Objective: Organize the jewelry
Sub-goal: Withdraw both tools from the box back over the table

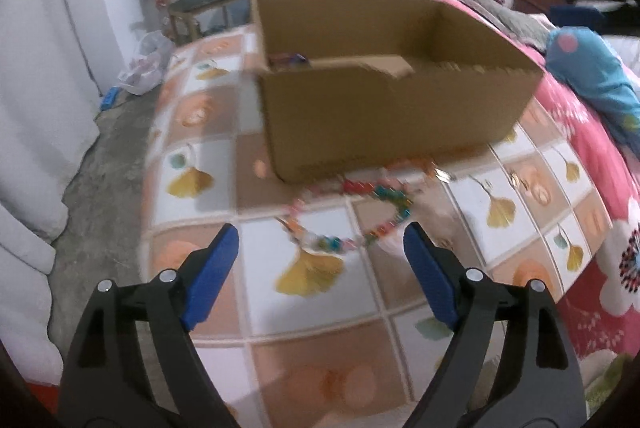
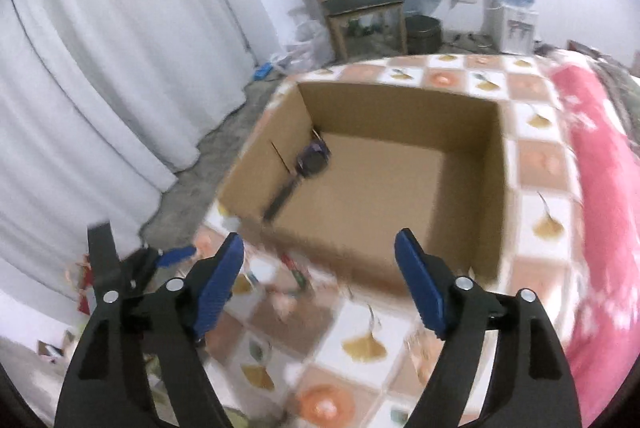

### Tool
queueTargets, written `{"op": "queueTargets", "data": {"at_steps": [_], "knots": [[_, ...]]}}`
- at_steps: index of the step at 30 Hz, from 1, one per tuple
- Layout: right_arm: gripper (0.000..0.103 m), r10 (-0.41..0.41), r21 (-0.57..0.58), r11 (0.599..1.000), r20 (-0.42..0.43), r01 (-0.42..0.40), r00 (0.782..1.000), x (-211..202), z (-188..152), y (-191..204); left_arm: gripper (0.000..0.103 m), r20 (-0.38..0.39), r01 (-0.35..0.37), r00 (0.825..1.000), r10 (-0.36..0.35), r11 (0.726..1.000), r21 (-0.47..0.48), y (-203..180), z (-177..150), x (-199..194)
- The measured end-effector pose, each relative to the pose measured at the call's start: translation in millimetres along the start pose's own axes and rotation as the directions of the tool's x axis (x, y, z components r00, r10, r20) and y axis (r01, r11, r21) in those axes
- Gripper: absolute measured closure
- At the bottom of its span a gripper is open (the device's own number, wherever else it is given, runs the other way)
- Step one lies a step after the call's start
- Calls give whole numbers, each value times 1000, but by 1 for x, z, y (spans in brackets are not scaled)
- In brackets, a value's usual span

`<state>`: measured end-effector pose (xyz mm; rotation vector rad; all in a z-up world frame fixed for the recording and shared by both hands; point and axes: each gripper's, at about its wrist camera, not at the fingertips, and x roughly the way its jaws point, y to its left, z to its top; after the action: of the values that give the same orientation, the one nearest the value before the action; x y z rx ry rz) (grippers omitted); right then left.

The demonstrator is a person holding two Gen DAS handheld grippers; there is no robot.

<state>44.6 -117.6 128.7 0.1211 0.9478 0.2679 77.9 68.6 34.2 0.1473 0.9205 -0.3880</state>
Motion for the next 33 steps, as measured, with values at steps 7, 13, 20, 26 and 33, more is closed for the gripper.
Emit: {"op": "queueTargets", "data": {"at_steps": [7,13,20,26,33], "knots": [[20,-151,83,983,-118,161,982,45,-88,-10,20,-96,-48,994,57,994,99,-35,-29,36],[20,-186,111,972,-181,208,966,65,-127,-20,19,-107,-52,992,62,994,100,-42,-32,44],[20,-240,57,966,-162,252,957,74,-134,-30,9,-117,-59,991,62,998,34,-38,-29,50],[20,-239,45,968,-146,248,960,82,-140,-36,7,-119,-66,991,66,998,-1,-35,-27,56],[20,-227,51,971,-126,235,966,77,-139,-41,7,-169,-56,984,55,998,-3,-35,-21,59]]}}
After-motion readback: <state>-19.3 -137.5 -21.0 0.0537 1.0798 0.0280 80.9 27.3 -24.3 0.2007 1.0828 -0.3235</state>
